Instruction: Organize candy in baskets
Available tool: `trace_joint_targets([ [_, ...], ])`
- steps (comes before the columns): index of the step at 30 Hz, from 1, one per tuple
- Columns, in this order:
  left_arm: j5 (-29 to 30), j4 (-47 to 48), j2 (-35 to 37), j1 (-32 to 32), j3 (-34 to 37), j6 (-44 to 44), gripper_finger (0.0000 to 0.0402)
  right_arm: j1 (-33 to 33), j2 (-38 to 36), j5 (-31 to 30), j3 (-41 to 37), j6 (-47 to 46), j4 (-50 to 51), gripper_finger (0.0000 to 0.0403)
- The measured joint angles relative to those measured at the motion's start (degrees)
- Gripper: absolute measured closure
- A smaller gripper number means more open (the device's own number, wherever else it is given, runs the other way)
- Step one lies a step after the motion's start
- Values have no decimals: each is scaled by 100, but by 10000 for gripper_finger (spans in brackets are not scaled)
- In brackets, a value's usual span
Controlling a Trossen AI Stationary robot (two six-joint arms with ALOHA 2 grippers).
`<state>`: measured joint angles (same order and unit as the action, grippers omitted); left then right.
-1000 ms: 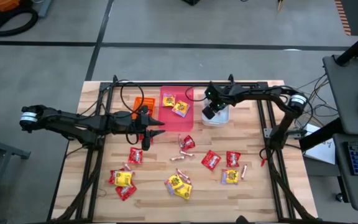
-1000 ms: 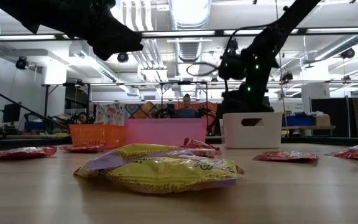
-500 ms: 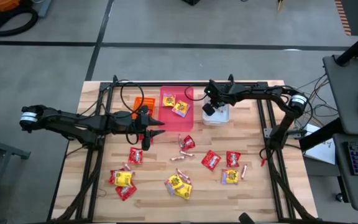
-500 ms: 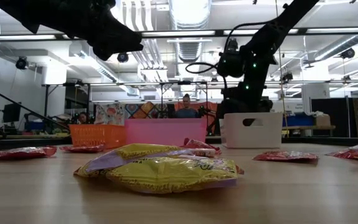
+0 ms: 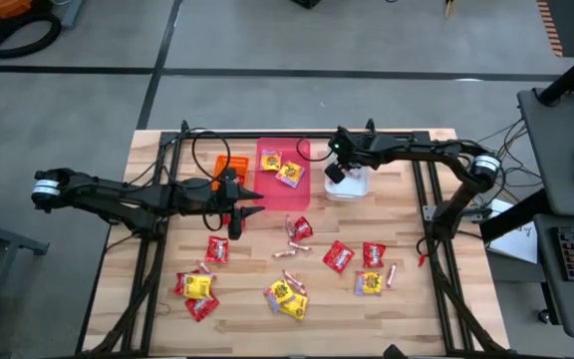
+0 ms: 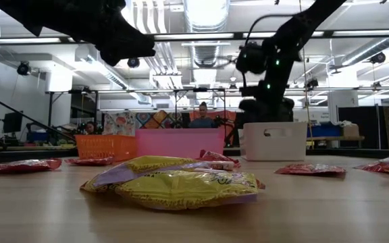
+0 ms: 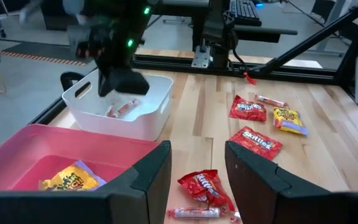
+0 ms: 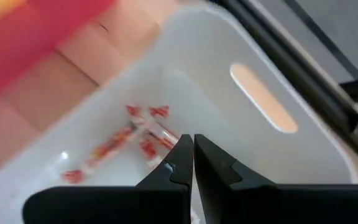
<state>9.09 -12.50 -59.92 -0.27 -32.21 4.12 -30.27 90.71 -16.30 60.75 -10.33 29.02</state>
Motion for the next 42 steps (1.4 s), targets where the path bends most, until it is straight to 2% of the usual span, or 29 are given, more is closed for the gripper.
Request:
trace_joint_targets([
  [5, -62, 70, 0, -2, 0, 481, 267, 384, -638, 20, -2, -11, 121, 394],
  [9, -112, 585, 0, -7, 0, 1182, 267, 877, -1177, 22, -2, -173, 122, 394],
  [14, -113, 2395, 0, -100, -286, 2659, 267, 1622, -1642, 24, -2, -316, 114, 394],
  [18, -117, 3933, 0, -469, -543, 3907, 267, 2125, -1760, 3, -2, -317, -56, 394],
  [23, -133, 5014, 0, -1088, -666, 5326, 267, 2481, -1715, -21, -2, -310, -359, 394],
  [28, -226, 5477, 0, -1604, -653, 6665, 267, 2541, -1683, -29, -2, -266, -452, 394],
  [32, -232, 5546, -92, -1926, -638, 7332, 267, 2538, -1658, -49, -4, -266, -457, 394],
  [36, -111, 5541, -515, -2086, -636, 7673, 267, 2538, -1587, -53, -4, -245, -612, 394],
  [42, -103, 5586, -1284, -2131, -800, 7741, 267, 2538, -1422, -44, -4, 52, -880, 394],
])
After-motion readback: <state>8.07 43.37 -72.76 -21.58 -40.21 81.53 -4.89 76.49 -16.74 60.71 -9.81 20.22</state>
